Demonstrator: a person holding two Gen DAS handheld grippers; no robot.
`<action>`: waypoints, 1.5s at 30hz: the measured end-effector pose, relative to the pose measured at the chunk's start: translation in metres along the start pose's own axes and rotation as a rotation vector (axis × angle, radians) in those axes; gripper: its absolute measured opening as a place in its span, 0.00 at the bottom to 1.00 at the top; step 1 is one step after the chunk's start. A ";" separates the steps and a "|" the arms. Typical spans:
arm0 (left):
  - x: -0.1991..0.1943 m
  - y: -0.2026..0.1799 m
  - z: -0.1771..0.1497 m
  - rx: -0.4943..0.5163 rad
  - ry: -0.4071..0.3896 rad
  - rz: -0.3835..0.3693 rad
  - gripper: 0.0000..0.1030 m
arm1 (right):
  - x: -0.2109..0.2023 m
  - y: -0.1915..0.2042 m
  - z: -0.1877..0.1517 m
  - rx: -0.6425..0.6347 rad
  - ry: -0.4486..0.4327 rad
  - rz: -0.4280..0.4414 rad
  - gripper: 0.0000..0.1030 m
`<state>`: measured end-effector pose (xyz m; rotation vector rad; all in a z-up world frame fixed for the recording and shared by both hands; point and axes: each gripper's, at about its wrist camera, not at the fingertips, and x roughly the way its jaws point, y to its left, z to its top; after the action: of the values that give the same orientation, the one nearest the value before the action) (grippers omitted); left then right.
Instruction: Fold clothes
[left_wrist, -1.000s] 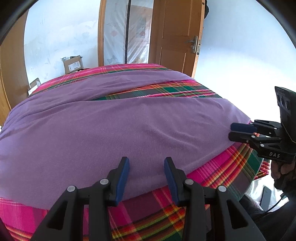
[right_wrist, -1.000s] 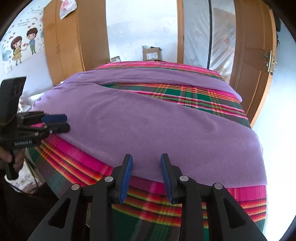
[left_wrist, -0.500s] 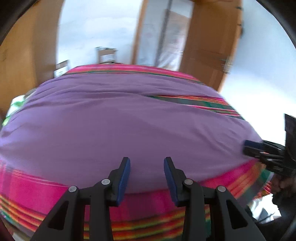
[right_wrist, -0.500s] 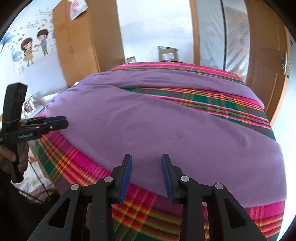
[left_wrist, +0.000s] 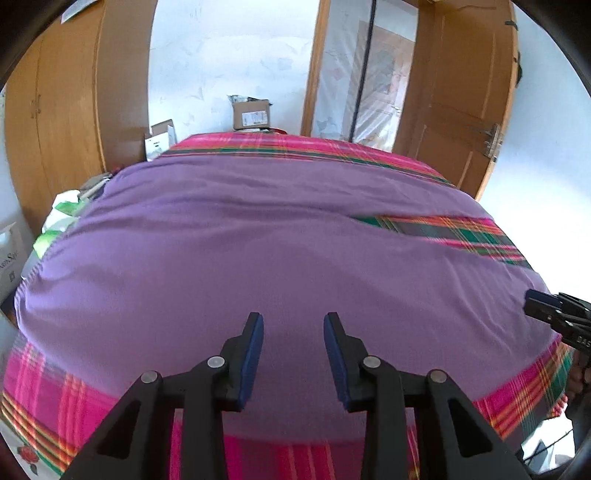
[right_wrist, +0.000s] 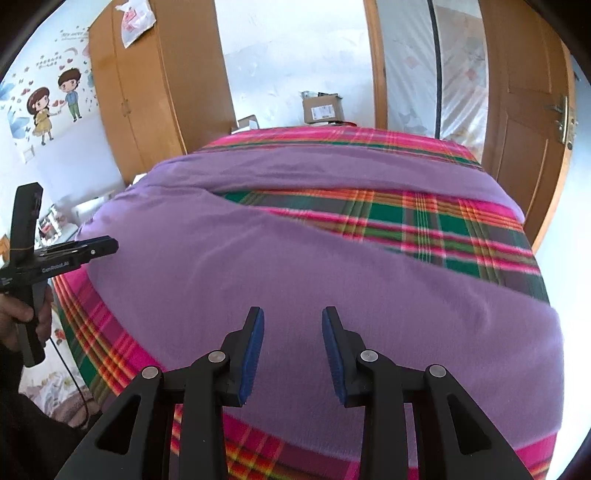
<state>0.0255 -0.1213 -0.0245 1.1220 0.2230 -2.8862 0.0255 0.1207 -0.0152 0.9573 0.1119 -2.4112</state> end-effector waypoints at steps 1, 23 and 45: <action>0.002 0.002 0.004 -0.006 -0.002 0.005 0.35 | 0.002 -0.003 0.004 0.004 0.001 -0.008 0.34; 0.029 0.016 0.008 -0.034 0.051 0.044 0.35 | 0.031 -0.028 0.012 0.084 0.089 -0.107 0.34; 0.029 0.022 0.010 -0.063 0.045 0.004 0.39 | 0.069 -0.082 0.157 0.000 0.039 -0.032 0.31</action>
<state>-0.0007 -0.1440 -0.0396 1.1762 0.3103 -2.8314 -0.1541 0.1176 0.0466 1.0107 0.1422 -2.4218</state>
